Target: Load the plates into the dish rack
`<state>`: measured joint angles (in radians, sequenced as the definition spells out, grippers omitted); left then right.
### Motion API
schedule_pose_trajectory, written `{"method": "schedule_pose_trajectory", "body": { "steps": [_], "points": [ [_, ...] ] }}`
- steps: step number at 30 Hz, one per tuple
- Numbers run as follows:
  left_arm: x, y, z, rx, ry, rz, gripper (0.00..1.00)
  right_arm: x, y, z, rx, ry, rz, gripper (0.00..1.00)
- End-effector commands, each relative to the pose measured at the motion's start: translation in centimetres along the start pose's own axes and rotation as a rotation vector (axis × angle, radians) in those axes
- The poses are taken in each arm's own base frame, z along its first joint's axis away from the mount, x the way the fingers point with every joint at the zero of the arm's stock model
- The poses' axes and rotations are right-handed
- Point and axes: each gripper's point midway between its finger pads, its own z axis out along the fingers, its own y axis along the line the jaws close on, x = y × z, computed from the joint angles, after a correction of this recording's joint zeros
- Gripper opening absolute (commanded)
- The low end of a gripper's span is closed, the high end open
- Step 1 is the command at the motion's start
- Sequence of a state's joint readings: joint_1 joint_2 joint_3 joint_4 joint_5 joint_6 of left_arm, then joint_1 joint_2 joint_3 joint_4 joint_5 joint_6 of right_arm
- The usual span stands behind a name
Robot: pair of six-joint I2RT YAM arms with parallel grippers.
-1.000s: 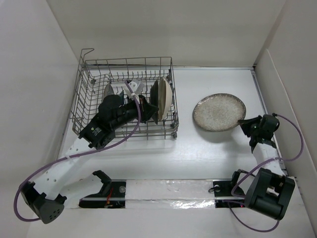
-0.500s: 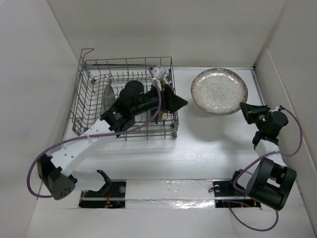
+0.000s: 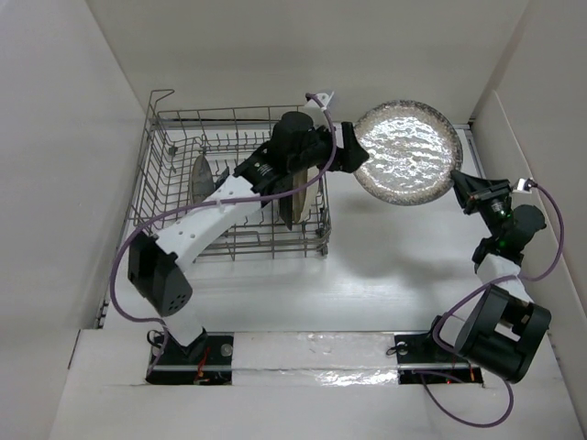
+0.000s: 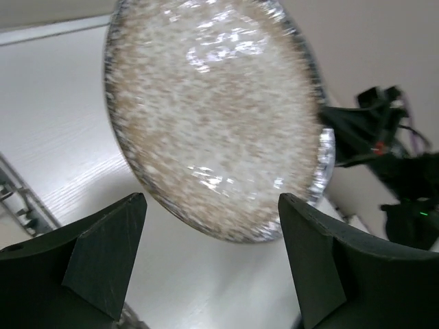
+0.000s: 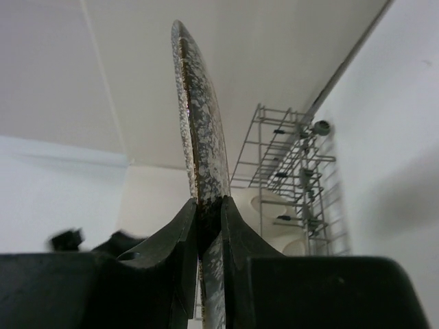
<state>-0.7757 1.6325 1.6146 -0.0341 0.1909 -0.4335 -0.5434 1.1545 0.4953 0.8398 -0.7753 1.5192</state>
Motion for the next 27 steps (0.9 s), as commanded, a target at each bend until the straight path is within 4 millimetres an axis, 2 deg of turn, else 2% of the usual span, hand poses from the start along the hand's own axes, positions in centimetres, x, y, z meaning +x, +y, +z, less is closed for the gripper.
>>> {"method": "schedule_pose_trajectory", "body": {
  "steps": [1,8,11,14,15,16,17,18,23,24,27],
  "points": [
    [-0.8,1.5,1.1,-0.068,0.014,0.034,0.76,1.3,10.8,-0.8,-0.321,0.08,-0.116,0.0],
    [-0.5,3.7,3.7,-0.103,0.03,0.033,0.77,3.0,11.2,-0.6,-0.356,0.153,-0.075,0.0],
    [0.7,3.2,5.0,-0.051,0.069,0.01,0.74,3.7,10.6,-0.4,-0.357,0.186,-0.033,0.0],
    [1.8,2.1,5.7,0.042,0.091,-0.01,0.59,4.3,10.4,-0.5,-0.377,0.219,-0.004,0.0],
    [1.7,1.2,5.6,0.092,0.077,-0.02,0.38,4.4,10.1,-0.5,-0.378,0.228,0.006,0.0],
    [1.4,0.8,5.4,0.109,0.064,-0.022,0.21,4.3,9.9,-0.4,-0.375,0.228,0.004,0.0],
    [1.0,0.5,5.2,0.118,0.054,-0.018,0.06,4.2,9.6,-0.2,-0.364,0.225,0.004,0.0],
    [0.7,0.2,5.0,0.131,0.045,-0.012,0.0,4.0,9.0,0.1,-0.337,0.219,0.02,0.0],
    [-1.1,-2.9,2.5,0.243,0.011,0.0,0.0,4.4,8.2,1.0,-0.295,0.223,-0.008,0.0],
    [-2.0,-3.2,1.9,0.273,-0.017,0.004,0.0,4.3,8.3,1.3,-0.284,0.221,-0.01,0.0],
    [-2.2,-4.2,0.7,0.311,-0.021,-0.006,0.0,5.4,8.7,1.9,-0.285,0.262,-0.033,0.0]
  ]
}}
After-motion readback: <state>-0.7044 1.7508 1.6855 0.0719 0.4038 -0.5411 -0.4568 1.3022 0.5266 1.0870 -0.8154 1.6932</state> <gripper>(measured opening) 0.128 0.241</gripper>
